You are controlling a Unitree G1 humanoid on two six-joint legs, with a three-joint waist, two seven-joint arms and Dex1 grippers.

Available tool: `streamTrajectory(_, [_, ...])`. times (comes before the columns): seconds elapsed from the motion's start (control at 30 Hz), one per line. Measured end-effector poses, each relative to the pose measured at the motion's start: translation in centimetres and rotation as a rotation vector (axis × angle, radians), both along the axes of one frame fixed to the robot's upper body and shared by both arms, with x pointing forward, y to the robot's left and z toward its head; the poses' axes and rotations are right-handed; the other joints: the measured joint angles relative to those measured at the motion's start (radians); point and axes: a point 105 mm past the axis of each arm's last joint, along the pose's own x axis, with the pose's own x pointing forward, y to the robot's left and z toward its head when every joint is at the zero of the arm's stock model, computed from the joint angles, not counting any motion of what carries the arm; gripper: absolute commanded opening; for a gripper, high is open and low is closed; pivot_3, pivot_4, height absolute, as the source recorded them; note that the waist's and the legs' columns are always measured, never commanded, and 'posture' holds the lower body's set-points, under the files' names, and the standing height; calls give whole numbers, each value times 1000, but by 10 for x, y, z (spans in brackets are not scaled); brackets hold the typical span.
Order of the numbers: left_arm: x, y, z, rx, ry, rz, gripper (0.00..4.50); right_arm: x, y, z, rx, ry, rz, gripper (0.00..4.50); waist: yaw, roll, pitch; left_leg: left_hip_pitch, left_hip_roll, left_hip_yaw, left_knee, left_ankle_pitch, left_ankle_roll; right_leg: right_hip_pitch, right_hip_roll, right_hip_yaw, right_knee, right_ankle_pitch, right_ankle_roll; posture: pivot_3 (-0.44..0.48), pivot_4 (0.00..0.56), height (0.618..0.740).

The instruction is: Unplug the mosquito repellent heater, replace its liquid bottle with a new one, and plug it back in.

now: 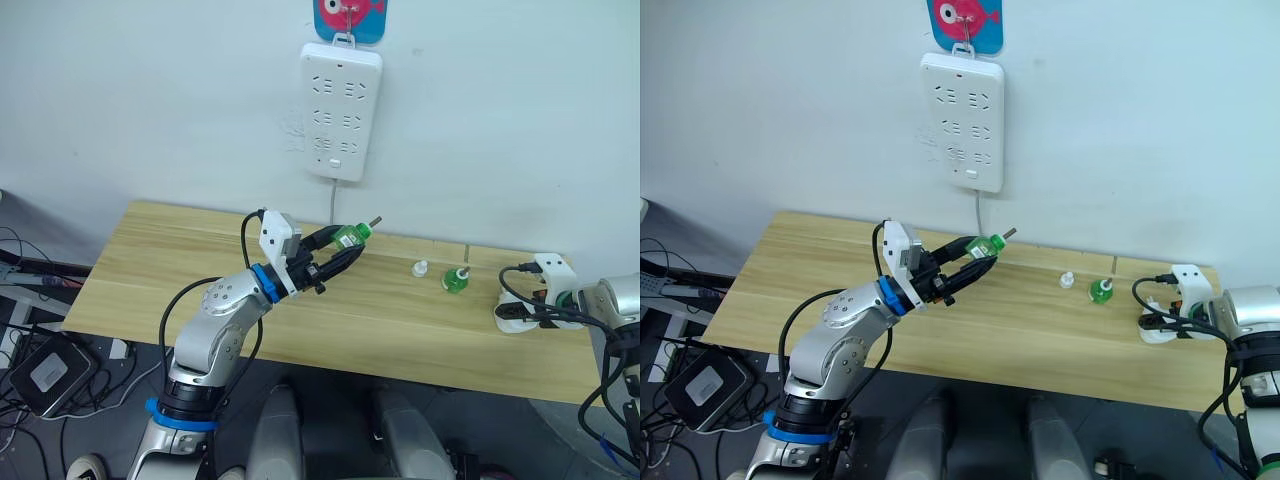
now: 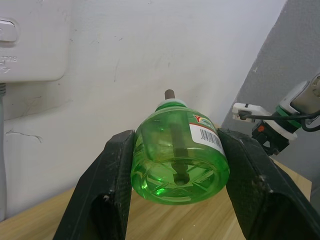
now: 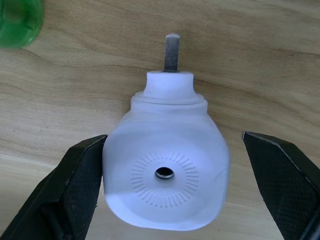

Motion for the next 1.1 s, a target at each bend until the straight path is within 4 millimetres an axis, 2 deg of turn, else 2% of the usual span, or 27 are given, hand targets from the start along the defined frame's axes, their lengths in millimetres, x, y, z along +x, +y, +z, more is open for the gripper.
streamTrajectory(0.27, [0,-1,0,4,-1,0,2219,-2,-1,0,-5,13,5,4459,0,0,0,0,0,0,0,0,0,0,0,0,0,0,0,36,314,740])
streamTrajectory(0.43, [0,0,-1,10,-2,3,2219,-1,-3,2,-6,4,8,2946,0,0,0,0,0,0,0,0,0,0,0,0,0,0,0,36,314,740])
streamTrajectory(0.6, [0,-1,-1,12,-3,2,2219,0,-1,6,21,-9,29,2948,0,0,0,0,0,0,0,0,0,0,0,0,-1,0,0,47,314,740])
streamTrajectory(0.67, [0,0,-1,16,-3,-4,2219,-2,-6,13,27,-18,36,2948,1,1,1,-1,0,0,-1,0,0,-1,0,0,-1,0,0,48,314,740])
streamTrajectory(0.73, [-2,3,0,4,22,-33,2219,-4,-15,34,58,-56,33,2948,1,3,2,-2,0,0,-1,0,0,-2,0,0,-1,0,0,40,316,740])
streamTrajectory(0.8, [-5,8,5,-38,80,-81,2219,-6,-13,63,163,-113,46,2948,-2,3,3,-2,1,0,-1,0,0,-2,0,0,-1,0,0,25,315,740])
streamTrajectory(0.87, [-12,11,15,-94,147,-173,2219,-7,9,98,356,-181,120,2948,-7,3,4,-2,1,0,-2,0,0,-2,1,0,-1,0,0,3,310,740])
streamTrajectory(0.93, [-18,9,25,-146,198,-263,2219,-11,39,131,574,-219,213,2948,-11,3,4,-2,1,0,-2,0,0,-2,1,-1,-1,0,0,3,310,740])
streamTrajectory(1.03, [-24,6,37,-181,253,-377,2219,-21,79,172,859,-230,378,2948,-12,3,4,-2,1,-1,-1,0,0,-2,1,-1,-2,0,0,3,310,740])
streamTrajectory(1.1, [-28,3,43,-193,286,-440,2219,-28,99,188,974,-219,485,2948,-12,3,4,-4,0,-1,-1,-1,1,-2,1,-1,-5,0,0,-16,307,740])
